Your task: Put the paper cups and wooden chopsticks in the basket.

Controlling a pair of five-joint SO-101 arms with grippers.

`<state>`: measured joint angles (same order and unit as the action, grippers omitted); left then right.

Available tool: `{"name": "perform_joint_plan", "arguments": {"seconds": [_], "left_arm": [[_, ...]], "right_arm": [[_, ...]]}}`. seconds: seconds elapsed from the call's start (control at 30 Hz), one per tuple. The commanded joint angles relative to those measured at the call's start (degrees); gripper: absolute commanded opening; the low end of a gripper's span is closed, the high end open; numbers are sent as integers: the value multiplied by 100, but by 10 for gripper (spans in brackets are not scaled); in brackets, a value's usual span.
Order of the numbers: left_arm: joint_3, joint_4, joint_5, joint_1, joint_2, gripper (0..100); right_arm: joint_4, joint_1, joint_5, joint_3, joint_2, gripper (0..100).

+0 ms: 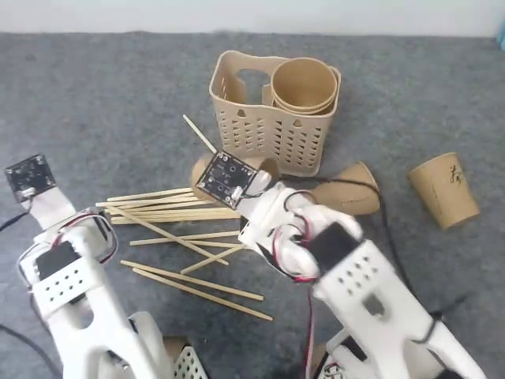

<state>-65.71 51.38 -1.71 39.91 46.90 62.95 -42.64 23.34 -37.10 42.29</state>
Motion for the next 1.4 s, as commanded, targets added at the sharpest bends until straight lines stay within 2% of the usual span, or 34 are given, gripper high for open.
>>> {"name": "perform_joint_plan", "arguments": {"seconds": [0.0, 0.1, 0.23, 0.43, 0.6, 0.8, 1.07, 1.37], "left_arm": [[31, -141, 18, -18, 105, 185], [31, -141, 18, -18, 105, 185], [22, -141, 18, -18, 105, 185], [22, -141, 18, -18, 105, 185], [4, -141, 18, -18, 105, 185], [-101, -229, 26, -167, 105, 185], [-127, -229, 26, -202, 105, 185], [-198, -404, 35, -202, 105, 185]], "right_arm": [[980, -4, 413, 1354, 356, 8], [1692, 84, 730, 2382, 286, 8], [2158, 664, 1160, 3622, 92, 8], [2237, 2114, 2286, 4862, -585, 8], [2229, 2800, 3270, 5538, -1226, 9], [2176, 3108, 4264, 5864, -1851, 9], [1490, 3415, 5116, 5908, -2668, 9], [1490, 3424, 5582, 5908, -3116, 9]]}}
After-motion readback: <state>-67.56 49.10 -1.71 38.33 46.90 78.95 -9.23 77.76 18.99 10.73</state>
